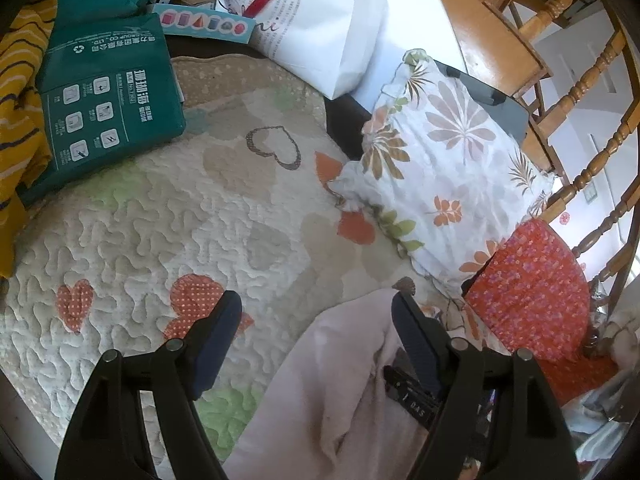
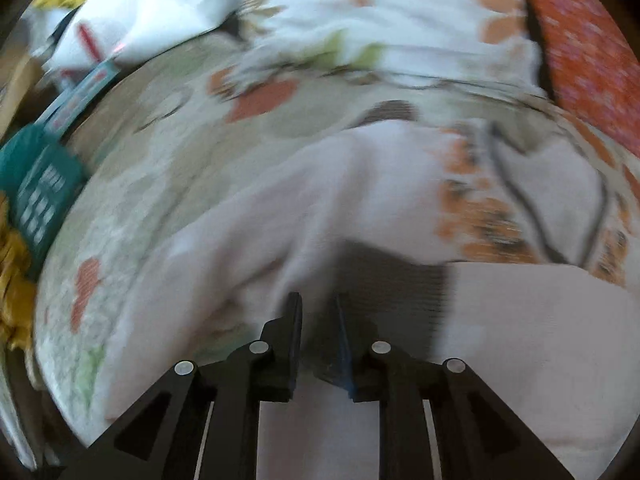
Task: Fold small clothes
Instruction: 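Carry the grey cuff across the cardigan body with the right gripper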
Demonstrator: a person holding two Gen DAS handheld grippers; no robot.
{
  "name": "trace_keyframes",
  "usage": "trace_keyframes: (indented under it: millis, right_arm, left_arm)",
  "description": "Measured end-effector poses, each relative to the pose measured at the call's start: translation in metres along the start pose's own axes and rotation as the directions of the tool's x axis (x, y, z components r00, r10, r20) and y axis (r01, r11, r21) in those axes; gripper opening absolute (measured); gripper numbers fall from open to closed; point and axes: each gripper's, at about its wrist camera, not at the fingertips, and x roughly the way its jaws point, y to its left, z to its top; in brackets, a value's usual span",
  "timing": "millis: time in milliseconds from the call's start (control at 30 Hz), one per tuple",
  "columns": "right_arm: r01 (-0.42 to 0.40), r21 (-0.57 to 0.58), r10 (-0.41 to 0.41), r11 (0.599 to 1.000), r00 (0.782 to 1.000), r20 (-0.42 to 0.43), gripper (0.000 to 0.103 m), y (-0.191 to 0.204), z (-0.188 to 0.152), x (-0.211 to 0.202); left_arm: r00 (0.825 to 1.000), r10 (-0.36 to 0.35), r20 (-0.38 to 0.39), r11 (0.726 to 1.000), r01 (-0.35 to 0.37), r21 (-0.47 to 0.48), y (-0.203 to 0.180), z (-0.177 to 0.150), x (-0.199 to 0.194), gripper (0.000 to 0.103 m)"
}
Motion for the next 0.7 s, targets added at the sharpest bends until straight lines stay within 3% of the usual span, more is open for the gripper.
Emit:
trace_keyframes:
  millis: [100, 233, 333, 400, 500, 600, 700]
  right_arm:
    - [-0.025, 0.000, 0.025, 1.000, 0.999, 0.023, 0.036, 0.007, -0.004, -0.016]
    - [-0.068, -0.048, 0.069, 0.997, 0.997, 0.023, 0.039, 0.021, -0.031, -0.044]
    - [-0.163, -0.137, 0.162, 0.977, 0.987, -0.018, 0.042, 0.049, -0.067, -0.063]
    - [-0.249, -0.229, 0.239, 0.941, 0.969, -0.070, 0.043, 0.080, -0.097, -0.071]
    - [-0.335, -0.339, 0.307, 0.879, 0.942, -0.133, 0.054, 0.121, -0.137, -0.072]
    - [-0.314, -0.495, 0.264, 0.810, 0.949, -0.171, 0.056, 0.157, -0.172, -0.062]
    - [-0.258, -0.620, 0.192, 0.741, 0.966, -0.172, 0.058, 0.183, -0.200, -0.049]
  left_arm:
    - [1.000, 0.016, -0.004, 1.000, -0.016, -0.013, 0.006, 0.001, 0.000, 0.076]
    - [0.999, 0.050, 0.007, 0.998, -0.050, -0.028, 0.018, 0.008, -0.006, 0.077]
    - [0.992, 0.123, 0.043, 0.992, -0.121, -0.027, 0.030, 0.014, -0.017, 0.078]
    - [0.982, 0.179, 0.067, 0.984, -0.176, -0.037, 0.042, 0.019, -0.026, 0.078]
    - [0.957, 0.270, 0.108, 0.963, -0.265, -0.055, 0.063, 0.023, -0.041, 0.078]
    - [0.933, 0.335, 0.131, 0.941, -0.325, -0.092, 0.086, 0.026, -0.054, 0.078]
    - [0.932, 0.342, 0.123, 0.935, -0.325, -0.142, 0.105, 0.028, -0.062, 0.078]
